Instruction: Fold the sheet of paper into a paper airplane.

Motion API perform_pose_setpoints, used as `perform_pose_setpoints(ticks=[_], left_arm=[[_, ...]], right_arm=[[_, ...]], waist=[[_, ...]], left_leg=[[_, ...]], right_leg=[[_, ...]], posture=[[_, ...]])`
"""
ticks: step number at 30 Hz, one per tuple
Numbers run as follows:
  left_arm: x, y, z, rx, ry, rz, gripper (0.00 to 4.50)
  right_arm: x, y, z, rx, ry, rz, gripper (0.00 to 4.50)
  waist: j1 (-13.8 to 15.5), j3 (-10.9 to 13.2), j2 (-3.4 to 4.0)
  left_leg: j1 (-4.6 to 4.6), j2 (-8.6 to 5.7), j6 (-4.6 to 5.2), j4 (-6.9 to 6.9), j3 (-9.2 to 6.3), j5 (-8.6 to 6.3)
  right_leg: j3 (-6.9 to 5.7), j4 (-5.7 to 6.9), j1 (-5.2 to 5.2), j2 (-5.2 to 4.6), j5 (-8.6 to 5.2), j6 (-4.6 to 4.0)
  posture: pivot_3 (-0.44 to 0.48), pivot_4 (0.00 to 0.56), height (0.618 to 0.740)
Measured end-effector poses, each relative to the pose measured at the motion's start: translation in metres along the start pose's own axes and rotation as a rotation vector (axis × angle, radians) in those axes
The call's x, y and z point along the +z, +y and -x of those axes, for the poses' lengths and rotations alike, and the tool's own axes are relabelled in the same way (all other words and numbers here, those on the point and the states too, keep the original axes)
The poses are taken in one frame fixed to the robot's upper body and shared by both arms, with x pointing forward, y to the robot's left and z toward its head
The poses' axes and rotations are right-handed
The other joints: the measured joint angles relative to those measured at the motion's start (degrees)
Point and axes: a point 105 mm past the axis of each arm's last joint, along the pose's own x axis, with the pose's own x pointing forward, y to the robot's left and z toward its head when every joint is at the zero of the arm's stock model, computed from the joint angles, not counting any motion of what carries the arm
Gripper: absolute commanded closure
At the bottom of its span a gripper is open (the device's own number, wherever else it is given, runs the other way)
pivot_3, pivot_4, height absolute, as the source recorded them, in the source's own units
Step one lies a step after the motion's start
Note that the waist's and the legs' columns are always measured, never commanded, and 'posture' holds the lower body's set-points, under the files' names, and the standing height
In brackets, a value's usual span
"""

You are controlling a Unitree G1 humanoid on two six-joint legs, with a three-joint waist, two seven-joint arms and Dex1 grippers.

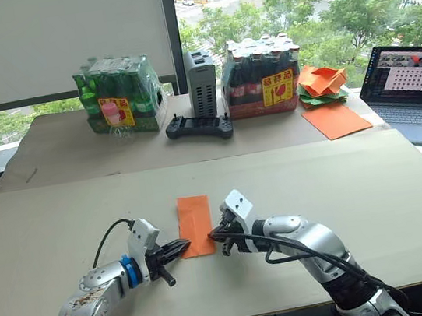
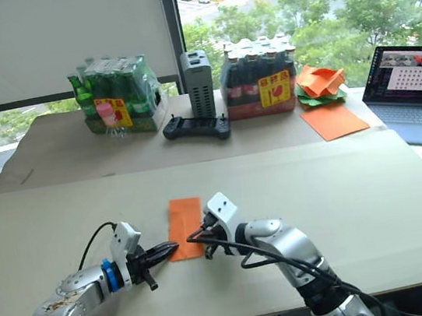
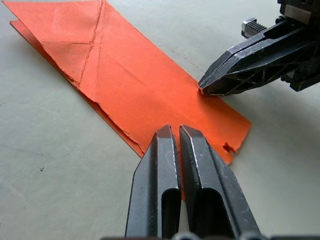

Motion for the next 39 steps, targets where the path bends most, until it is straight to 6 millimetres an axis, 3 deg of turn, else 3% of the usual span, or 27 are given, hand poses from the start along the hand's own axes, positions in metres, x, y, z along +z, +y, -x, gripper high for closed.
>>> perform_pose_setpoints(ticks=[13,20,28,39], left_arm=[[0.000,0.001,0.001,0.003,0.008,-0.003,4.24],[0.004,0.006,0.005,0.024,-0.011,0.027,4.24],[0.020,0.009,0.016,0.039,-0.058,0.060,4.24],[0.015,0.003,0.011,0.014,-0.038,0.079,4.24]], right_arm=[[-0.008,0.010,0.010,0.089,0.047,0.015,4.50],[-0.006,0.005,0.017,0.124,0.023,-0.055,4.50],[0.037,-0.012,0.041,0.149,-0.157,-0.134,4.50],[0.041,-0.017,0.045,0.127,-0.187,-0.177,4.50]], waist=[[0.07,-0.01,-0.01],[0.15,0.02,-0.02],[0.55,0.06,-0.04],[0.97,0.07,-0.02]], left_leg=[[0.01,0.01,0.00,0.00,0.00,0.00],[-0.15,0.00,0.00,0.02,0.00,0.00],[-0.19,0.00,0.00,0.01,0.00,0.00],[-0.21,-0.01,0.00,0.02,0.00,0.00]], right_leg=[[0.00,-0.02,0.01,0.01,-0.01,0.00],[0.00,-0.03,-0.09,0.00,0.00,0.00],[-0.01,-0.05,-0.12,0.00,0.00,0.01],[-0.01,-0.05,-0.13,0.00,0.00,0.00]], posture=[[0.000,0.150,0.740],[0.000,0.150,0.740],[0.000,0.150,0.740],[0.000,0.150,0.740]])
